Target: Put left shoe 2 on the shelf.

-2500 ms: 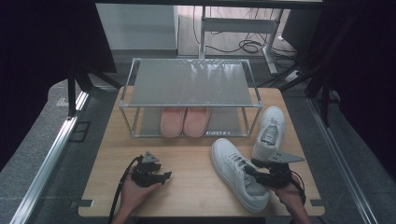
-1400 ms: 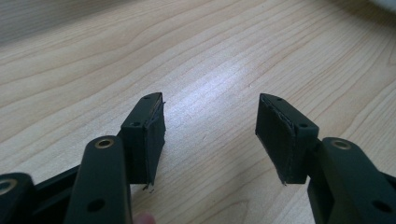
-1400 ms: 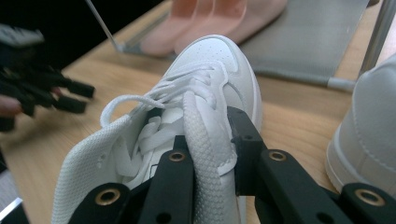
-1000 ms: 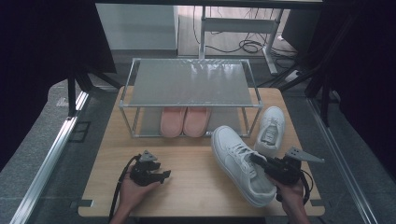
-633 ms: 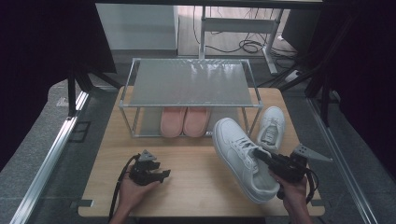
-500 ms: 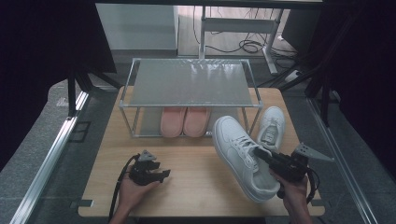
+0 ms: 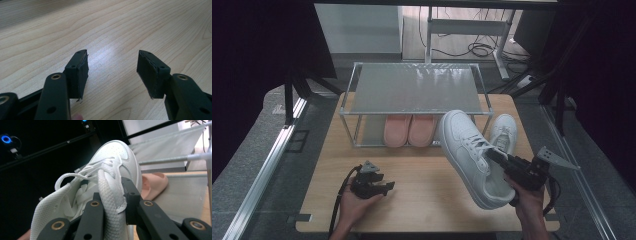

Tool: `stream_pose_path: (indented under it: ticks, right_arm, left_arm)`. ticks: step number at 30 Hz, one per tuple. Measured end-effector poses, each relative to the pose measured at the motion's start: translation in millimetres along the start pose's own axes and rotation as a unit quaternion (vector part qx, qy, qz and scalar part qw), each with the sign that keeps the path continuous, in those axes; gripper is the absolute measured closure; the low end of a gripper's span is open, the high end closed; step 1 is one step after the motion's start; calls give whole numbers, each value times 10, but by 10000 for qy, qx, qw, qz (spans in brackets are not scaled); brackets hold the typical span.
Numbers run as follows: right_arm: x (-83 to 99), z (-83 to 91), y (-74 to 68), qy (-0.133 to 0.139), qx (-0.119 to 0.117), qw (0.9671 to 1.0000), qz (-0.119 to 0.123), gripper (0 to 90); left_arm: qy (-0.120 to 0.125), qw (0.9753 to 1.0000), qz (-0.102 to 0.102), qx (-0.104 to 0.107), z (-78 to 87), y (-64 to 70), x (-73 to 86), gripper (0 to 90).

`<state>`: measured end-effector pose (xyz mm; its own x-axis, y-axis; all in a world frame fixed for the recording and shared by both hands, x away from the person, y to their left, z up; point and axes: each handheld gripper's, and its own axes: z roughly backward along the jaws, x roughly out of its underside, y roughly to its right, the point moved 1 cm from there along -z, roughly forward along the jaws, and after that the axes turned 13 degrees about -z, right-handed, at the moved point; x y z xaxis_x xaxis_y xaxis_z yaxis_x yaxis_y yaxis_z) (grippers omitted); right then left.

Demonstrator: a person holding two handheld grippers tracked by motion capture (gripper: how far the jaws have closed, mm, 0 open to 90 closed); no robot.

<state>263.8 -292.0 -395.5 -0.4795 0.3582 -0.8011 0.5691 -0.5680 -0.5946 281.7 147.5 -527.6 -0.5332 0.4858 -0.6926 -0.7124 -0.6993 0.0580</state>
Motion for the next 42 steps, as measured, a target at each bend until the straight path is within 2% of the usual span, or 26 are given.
stream_pose_path:
  ticks: [7,11,16,20,31,42]
  right_arm:
    - [-172,-65,-76,233,-151,9996,28,809]
    - [-249,-116,-94,262,-193,9995,42,810]
    - [-354,-233,-120,310,-186,9993,51,809]
    - [-442,-331,-112,382,-223,9990,-36,810]
    - [-687,-691,-70,453,-73,9989,-78,809]
    - [-824,-918,-50,484,5,9986,-190,809]
  left_arm:
    - [-17,10000,-7,8,-7,14,-3,432]
    - [-15,10000,-2,15,-4,15,-3,432]
    - [-22,10000,-5,26,-8,19,-3,432]
    - [-35,10000,-13,35,-16,25,-4,432]
    - [-39,10000,-23,54,-23,31,-5,431]
    - [-47,10000,-53,68,-27,32,-5,431]
